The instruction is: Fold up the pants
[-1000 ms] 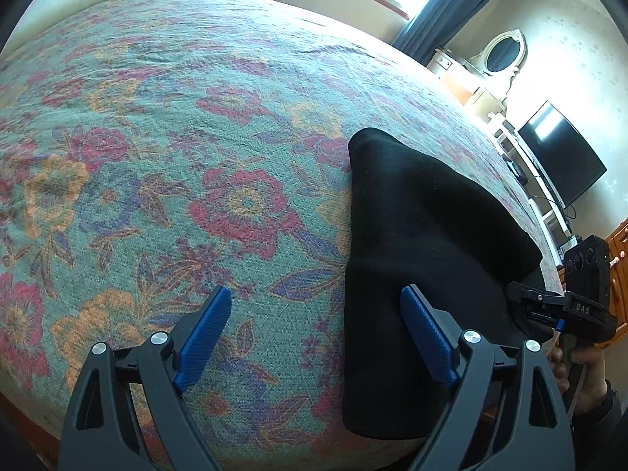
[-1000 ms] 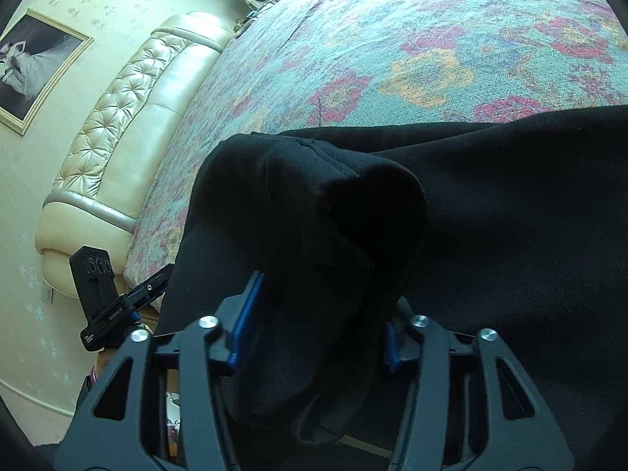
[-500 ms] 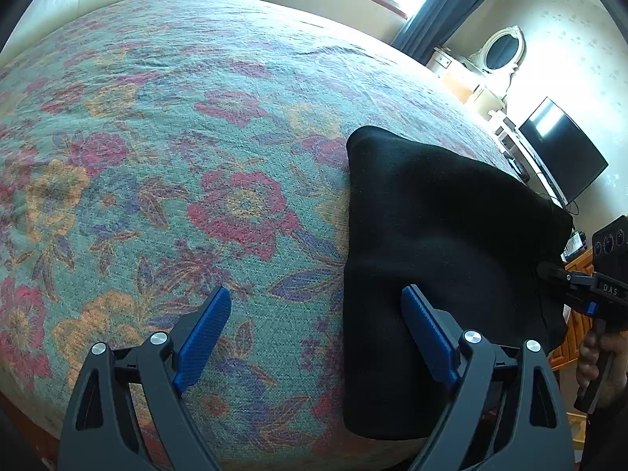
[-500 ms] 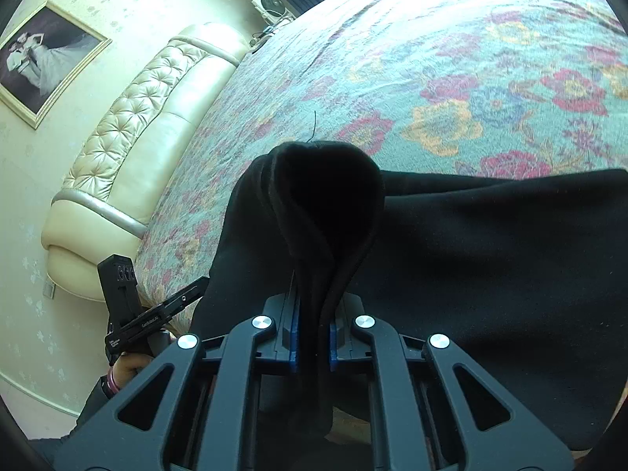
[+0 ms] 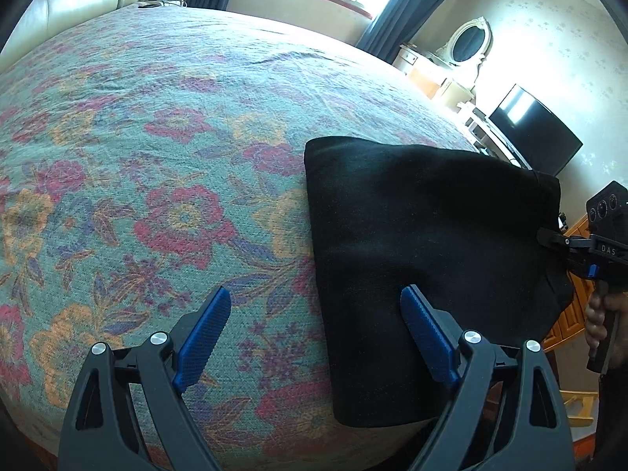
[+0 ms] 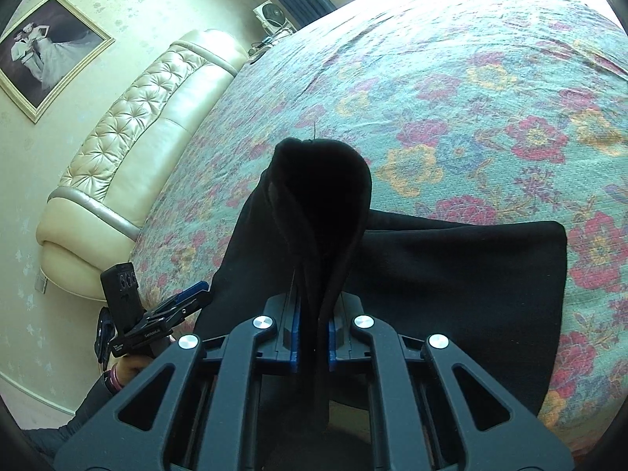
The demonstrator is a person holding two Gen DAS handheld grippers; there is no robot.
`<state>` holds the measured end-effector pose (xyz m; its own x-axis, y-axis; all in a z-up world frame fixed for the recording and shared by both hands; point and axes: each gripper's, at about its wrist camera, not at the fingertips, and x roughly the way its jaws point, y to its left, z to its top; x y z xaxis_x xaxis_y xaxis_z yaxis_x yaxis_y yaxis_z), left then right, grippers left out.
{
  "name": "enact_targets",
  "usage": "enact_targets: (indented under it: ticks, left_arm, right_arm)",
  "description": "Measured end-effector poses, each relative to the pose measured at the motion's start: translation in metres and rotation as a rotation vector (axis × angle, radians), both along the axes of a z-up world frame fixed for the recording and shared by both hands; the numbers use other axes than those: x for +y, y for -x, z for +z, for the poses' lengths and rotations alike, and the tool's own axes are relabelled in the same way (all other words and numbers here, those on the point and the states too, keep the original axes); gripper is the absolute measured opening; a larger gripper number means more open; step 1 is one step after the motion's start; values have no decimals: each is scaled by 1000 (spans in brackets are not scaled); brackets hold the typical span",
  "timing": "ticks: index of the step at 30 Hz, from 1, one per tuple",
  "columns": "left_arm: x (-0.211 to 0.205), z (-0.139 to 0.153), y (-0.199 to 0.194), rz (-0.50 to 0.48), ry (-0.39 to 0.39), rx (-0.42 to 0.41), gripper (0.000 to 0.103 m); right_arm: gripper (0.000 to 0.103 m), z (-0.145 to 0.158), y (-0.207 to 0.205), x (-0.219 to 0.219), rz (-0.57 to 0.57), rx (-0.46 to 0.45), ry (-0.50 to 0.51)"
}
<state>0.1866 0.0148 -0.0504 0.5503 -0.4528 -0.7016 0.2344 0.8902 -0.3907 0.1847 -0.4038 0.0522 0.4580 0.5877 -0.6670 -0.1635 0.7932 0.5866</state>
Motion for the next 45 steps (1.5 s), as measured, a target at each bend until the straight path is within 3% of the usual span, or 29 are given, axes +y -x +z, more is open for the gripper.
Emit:
enact_targets:
  ticks: [4, 13, 25, 30, 33, 35, 38, 45]
  left_arm:
    - [-7, 4, 2, -20, 33, -15, 87]
    - [-25, -12, 0, -53, -1, 31, 87]
    - [-46, -23, -8, -104, -4, 48, 87]
    - [-48, -29, -10, -110, -4, 57, 87]
    - [-48, -30, -12, -109, 0, 62, 87]
    - [-47, -30, -12, -111, 2, 63, 87]
    - [-45, -29, -13, -115, 16, 77, 87]
    - [-38, -32, -10, -132, 71, 117, 87]
  right_arm:
    - [9, -1, 1, -23, -41, 7, 3]
    - [9, -14, 1, -70, -109, 61, 1]
    - [6, -55, 7, -114, -193, 141, -17]
    - [7, -73, 7, -121, -205, 173, -76]
    - [26, -73, 13, -132, -229, 164, -158]
    - [86, -66, 22, -141, -255, 146, -174]
    - [89, -59, 38, -145, -240, 133, -144]
    - [89, -98, 53, -141, -215, 244, -266]
